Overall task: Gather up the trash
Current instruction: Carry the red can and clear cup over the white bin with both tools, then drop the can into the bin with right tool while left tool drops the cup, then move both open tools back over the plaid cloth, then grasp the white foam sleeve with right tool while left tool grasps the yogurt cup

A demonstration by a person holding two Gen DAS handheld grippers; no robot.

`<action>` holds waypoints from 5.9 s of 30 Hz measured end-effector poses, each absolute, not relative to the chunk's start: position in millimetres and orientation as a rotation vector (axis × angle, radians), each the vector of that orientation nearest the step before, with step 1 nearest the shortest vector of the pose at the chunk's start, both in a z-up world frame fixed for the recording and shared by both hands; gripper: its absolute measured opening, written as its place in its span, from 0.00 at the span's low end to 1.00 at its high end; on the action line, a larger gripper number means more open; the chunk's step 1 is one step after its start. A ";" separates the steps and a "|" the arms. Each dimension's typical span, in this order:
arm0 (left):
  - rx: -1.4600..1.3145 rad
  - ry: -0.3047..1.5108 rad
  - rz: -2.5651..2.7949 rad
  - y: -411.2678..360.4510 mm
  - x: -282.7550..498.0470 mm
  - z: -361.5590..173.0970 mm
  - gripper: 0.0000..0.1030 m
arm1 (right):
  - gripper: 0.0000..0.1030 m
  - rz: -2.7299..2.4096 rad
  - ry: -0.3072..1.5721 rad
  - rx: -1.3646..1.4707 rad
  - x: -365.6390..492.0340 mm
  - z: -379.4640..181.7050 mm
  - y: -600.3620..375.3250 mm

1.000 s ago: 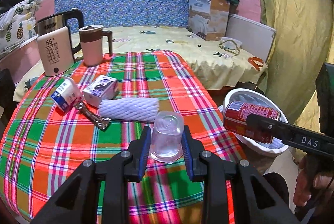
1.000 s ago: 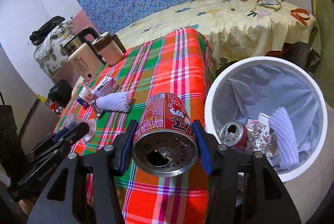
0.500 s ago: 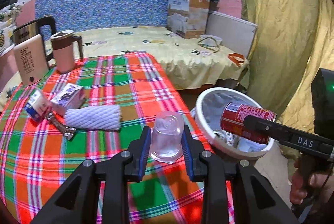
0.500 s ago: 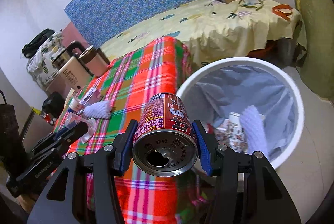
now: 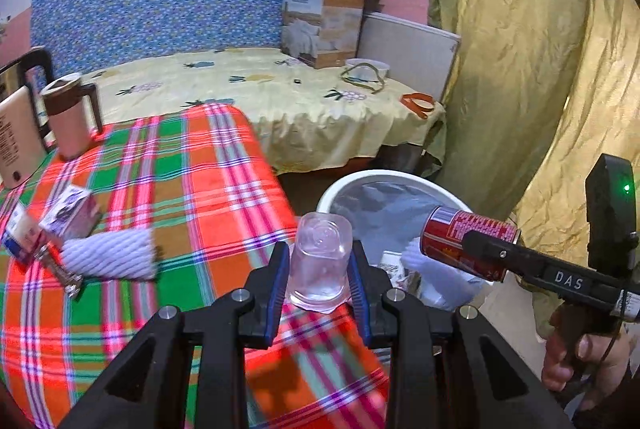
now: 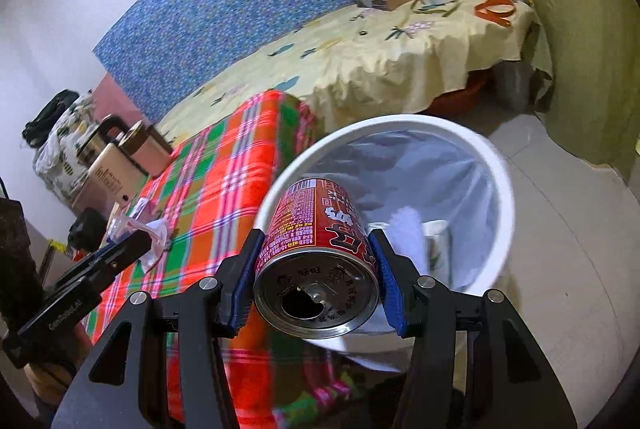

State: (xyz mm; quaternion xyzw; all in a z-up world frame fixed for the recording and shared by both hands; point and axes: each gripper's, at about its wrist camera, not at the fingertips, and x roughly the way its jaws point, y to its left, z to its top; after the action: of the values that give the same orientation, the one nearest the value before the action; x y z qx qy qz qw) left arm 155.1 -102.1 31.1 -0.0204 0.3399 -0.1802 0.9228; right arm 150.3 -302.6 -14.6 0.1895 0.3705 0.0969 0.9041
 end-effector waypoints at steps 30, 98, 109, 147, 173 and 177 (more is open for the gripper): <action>0.006 0.814 -0.517 -181.1 213.0 -14.1 0.30 | 0.54 0.081 0.865 0.341 167.2 -43.6 -333.1; -0.123 0.715 -0.210 -26.8 114.9 0.8 0.43 | 0.57 0.378 0.781 0.103 131.1 -1.7 -209.3; -0.155 0.719 -0.147 4.5 114.0 -4.4 0.43 | 0.57 0.436 0.800 0.068 139.2 -4.0 -184.5; -0.231 0.716 0.095 115.5 150.1 -12.9 0.43 | 0.57 0.615 0.830 -0.064 201.5 -13.2 -101.3; -0.022 0.705 0.096 184.9 217.9 -13.9 0.61 | 0.58 0.740 0.834 -0.207 241.4 -32.8 -62.3; 0.007 0.751 0.058 187.3 230.4 -22.5 0.61 | 0.58 0.754 0.866 -0.213 243.2 -37.6 -59.2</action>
State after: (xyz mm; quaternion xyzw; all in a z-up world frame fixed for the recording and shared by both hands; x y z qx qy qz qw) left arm 230.4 187.3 -22.5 0.0035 0.3666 0.0285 0.9299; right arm 243.2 -59.2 -37.6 -0.1006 0.4087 0.3561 0.8343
